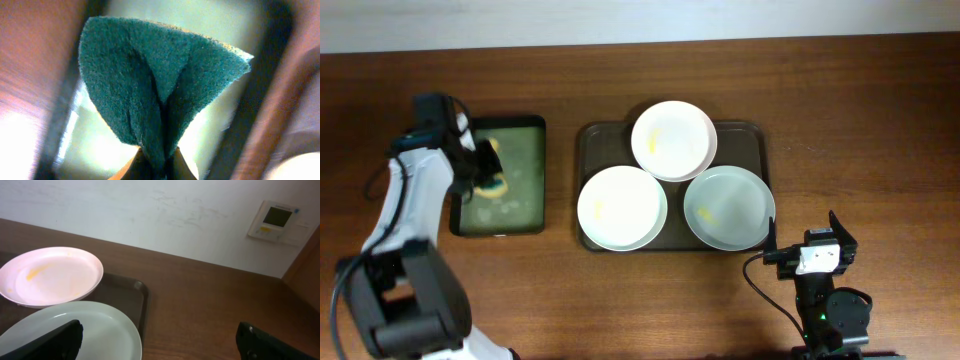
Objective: Clean dirty plates on tray and stack at the side
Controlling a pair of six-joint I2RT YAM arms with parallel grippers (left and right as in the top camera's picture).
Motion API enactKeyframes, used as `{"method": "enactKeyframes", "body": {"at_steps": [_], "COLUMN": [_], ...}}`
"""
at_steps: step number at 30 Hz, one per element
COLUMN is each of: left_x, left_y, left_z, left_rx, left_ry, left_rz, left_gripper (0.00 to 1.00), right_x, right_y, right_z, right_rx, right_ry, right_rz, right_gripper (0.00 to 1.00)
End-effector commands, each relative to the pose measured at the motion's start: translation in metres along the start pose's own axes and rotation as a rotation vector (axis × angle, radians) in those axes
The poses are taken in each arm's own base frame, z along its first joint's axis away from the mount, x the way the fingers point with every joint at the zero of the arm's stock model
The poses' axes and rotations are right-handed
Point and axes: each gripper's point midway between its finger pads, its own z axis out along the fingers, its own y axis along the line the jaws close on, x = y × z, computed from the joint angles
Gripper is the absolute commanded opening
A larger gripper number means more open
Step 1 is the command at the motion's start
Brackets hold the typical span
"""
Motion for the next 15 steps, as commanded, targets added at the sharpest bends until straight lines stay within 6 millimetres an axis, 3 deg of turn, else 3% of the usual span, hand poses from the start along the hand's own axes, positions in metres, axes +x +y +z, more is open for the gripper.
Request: {"method": "enactKeyframes", "body": {"at_steps": [1,3,4,5,6,8,10,12,15], "left_x": [-0.001,-0.018,-0.025,-0.024,-0.017,0.008,0.041,0.078,0.111], "left_y": [-0.016,-0.029,-0.041,-0.052,-0.071,-0.101,-0.131,-0.173,-0.195], "left_z": [-0.01,-0.056,-0.096,-0.115,-0.14,-0.159,-0.155,-0.136,-0.09], "left_rx": [0.08,0.128,0.172,0.216,0.284,0.358,0.381,0.41,0.288], "left_ry": [0.009,-0.06,-0.124,-0.156,-0.189,-0.161,-0.075,0.014,0.061], "left_rz": [-0.003,0.014,0.031,0.05,0.086,0.159,0.246,0.331,0.352], "left_gripper": [0.0,0.0,0.0,0.0,0.0,0.0,0.0,0.0,0.0], "right_x": [0.003,0.003,0.003,0.003,0.003,0.003,0.003,0.003,0.003], "right_y": [-0.001,-0.001,-0.001,-0.001,-0.001,-0.001,-0.001,-0.001,-0.001], "right_z": [0.0,0.0,0.0,0.0,0.0,0.0,0.0,0.0,0.0], "right_rx": [0.011,0.011,0.011,0.011,0.011,0.011,0.011,0.011,0.011], "right_ry": [0.005,0.005,0.005,0.005,0.005,0.005,0.005,0.005,0.005], "right_rz": [0.0,0.0,0.0,0.0,0.0,0.0,0.0,0.0,0.0], "right_gripper": [0.98,0.98,0.98,0.98,0.98,0.98,0.98,0.98,0.98]}}
